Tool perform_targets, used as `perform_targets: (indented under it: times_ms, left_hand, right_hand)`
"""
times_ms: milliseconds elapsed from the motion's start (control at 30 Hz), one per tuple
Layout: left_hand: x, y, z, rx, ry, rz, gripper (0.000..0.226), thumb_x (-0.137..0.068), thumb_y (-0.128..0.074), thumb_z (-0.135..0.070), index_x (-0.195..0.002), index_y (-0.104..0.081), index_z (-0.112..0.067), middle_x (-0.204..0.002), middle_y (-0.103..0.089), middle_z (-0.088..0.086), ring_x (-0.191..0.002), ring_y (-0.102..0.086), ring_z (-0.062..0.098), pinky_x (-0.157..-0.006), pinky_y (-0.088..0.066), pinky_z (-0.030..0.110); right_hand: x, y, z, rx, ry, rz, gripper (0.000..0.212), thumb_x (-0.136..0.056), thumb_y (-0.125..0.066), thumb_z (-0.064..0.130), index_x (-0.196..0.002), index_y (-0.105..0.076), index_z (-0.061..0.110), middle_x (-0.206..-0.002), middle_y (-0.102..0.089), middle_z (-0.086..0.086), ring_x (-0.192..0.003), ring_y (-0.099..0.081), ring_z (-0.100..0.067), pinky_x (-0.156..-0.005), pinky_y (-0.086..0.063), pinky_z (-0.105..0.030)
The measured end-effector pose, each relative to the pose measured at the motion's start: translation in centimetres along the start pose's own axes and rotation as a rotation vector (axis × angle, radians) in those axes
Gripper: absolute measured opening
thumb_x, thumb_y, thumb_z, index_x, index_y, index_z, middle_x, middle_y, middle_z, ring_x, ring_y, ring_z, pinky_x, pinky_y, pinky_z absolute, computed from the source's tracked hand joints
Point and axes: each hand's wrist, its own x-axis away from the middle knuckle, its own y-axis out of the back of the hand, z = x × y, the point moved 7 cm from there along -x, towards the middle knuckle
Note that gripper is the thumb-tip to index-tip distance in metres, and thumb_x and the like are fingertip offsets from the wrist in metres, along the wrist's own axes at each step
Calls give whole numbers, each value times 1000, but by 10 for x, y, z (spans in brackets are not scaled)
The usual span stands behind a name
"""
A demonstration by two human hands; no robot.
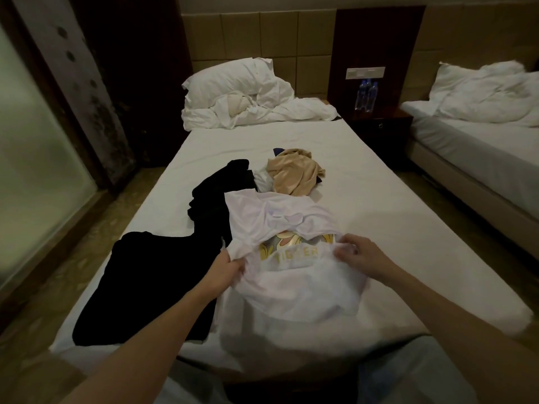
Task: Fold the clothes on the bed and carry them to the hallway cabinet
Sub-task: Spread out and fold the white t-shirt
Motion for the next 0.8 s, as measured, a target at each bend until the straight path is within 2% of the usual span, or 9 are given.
perform_targets:
  times_ms: [100,167,200,267,367,500,600,700,800]
  left_hand:
    - [-9,-8,13,7,89,149,53,-74,-60,-22,-126,-57,-14,-108,-67,-3,-111,-63,26,-89,-51,30]
    - [-12,-11,27,-36,170,331,69,-75,-72,-39,-136,-49,-17,-126,-64,2,-118,-61,22,-103,-48,37]
    - [-14,-9,37,-162,208,423,77,-75,-74,-45,-140,-44,-17,-135,-59,5,-121,-58,23,-106,-46,39]
    - [-10,-6,44,-458,247,602,77,-74,-71,-33,-141,-39,-12,-137,-49,11,-120,-53,28,-102,-48,40]
    - [-16,-1,42,-815,179,710,57,-82,-65,-11,-135,-43,-10,-128,-45,6,-117,-48,23,-99,-45,33]
    - [-43,12,30,-539,133,624,19,-93,-66,-15,-113,-65,-16,-109,-67,-4,-100,-64,9,-89,-51,23]
    - [-70,27,14,-285,94,348,25,-98,-61,-29,-120,-63,-17,-114,-69,-5,-104,-66,9,-83,-51,19]
    - [-103,42,3,-163,84,52,41,-96,-58,-43,-113,-62,-5,-105,-68,7,-96,-64,20,-79,-49,30]
    - [-139,43,3,222,259,34,53,-90,-60,-58,-123,-67,-18,-117,-71,6,-109,-67,27,-100,-49,43]
  right_hand:
    - [4,-15,2,140,86,264,49,-56,-77,71,-89,-70,37,-105,-58,18,-97,-56,-7,-82,-45,-22]
    - [12,-35,-4,441,165,523,62,-60,-77,69,-107,-67,30,-116,-42,16,-106,-43,-8,-93,-42,-23]
    - [16,-44,-14,604,182,628,62,-68,-77,61,-118,-62,26,-120,-36,11,-109,-39,-11,-98,-41,-25]
    - [13,-52,-29,779,237,684,47,-85,-71,42,-126,-57,24,-123,-36,5,-108,-41,-14,-96,-39,-23]
    - [-6,-46,-28,604,267,547,18,-95,-58,35,-100,-67,20,-104,-57,2,-96,-53,-17,-84,-42,-24]
    - [-43,-13,-24,55,-4,258,21,-96,-61,25,-75,-65,23,-80,-64,7,-79,-58,-17,-69,-42,-23]
    - [-73,0,-12,-187,-53,135,19,-98,-55,18,-85,-68,21,-87,-66,6,-83,-61,-14,-70,-44,-25]
    - [-109,12,-2,-307,-40,19,11,-94,-57,6,-96,-66,9,-95,-66,-1,-89,-60,-15,-75,-45,-27]
    - [-149,16,-8,-450,-131,-67,16,-91,-58,4,-96,-69,-6,-96,-67,-21,-87,-57,-22,-77,-42,-32]
